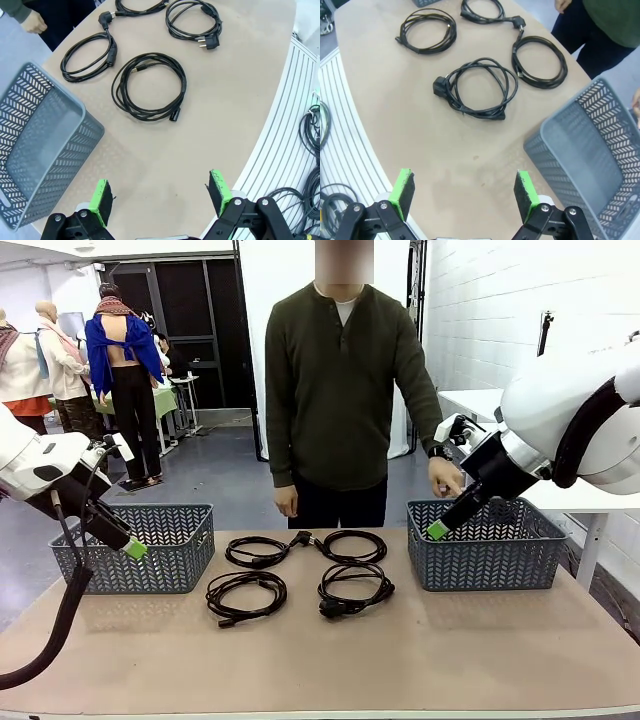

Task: Organize the cables according to human instructions.
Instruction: Pick up a bundle of cables and place it in the basket indicated by the human.

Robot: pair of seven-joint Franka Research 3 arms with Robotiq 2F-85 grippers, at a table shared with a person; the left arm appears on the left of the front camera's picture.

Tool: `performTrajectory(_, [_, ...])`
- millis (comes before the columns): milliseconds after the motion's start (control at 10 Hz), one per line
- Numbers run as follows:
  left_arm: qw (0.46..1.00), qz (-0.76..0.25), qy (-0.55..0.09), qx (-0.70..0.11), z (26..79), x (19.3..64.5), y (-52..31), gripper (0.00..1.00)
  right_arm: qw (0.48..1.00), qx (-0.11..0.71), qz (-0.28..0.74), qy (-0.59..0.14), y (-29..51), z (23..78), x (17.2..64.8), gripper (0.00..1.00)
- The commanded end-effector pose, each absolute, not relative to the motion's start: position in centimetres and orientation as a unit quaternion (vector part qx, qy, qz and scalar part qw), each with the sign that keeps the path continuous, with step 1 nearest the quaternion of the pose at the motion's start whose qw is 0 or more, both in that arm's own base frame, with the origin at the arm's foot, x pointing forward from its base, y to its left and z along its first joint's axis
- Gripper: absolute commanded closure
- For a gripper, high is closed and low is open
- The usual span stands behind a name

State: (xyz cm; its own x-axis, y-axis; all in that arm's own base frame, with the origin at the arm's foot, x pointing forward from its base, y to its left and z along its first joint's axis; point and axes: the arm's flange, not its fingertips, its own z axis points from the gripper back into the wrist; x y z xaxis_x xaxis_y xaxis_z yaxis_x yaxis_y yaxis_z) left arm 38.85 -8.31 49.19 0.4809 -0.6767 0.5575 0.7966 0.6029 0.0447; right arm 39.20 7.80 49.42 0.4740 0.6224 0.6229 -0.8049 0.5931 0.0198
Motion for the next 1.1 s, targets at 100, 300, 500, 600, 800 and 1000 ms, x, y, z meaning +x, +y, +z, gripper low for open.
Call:
performTrajectory(100, [0.849,-0.436,-0.271,-0.122,48.93,39.00,-8.09,0.00,0.839,0.169,0.426,-0.293,7.75,49.24,39.44,0.00])
performTrajectory(300, [0.849,-0.436,-0.271,-0.122,48.93,39.00,-8.09,0.00,0.839,0.169,0.426,-0.293,7.75,49.24,39.44,0.00])
performTrajectory(500, [0.849,-0.436,-0.271,-0.122,48.93,39.00,-8.09,0.00,0.839,0.169,0.426,-0.293,7.75,49.24,39.44,0.00])
performTrajectory(600, [0.849,-0.436,-0.271,-0.122,48.93,39.00,-8.09,0.00,0.839,0.169,0.426,-0.293,7.75,49.24,39.44,0.00])
performTrajectory(800, [0.849,-0.436,-0.271,-0.122,48.93,39.00,-8.09,0.00,0.839,0.169,0.426,-0.293,7.75,49.24,39.44,0.00])
performTrajectory(1000, [0.849,-0.436,-0.271,-0.122,48.93,39.00,-8.09,0.00,0.826,0.133,0.455,-0.306,8.40,50.08,39.28,0.00])
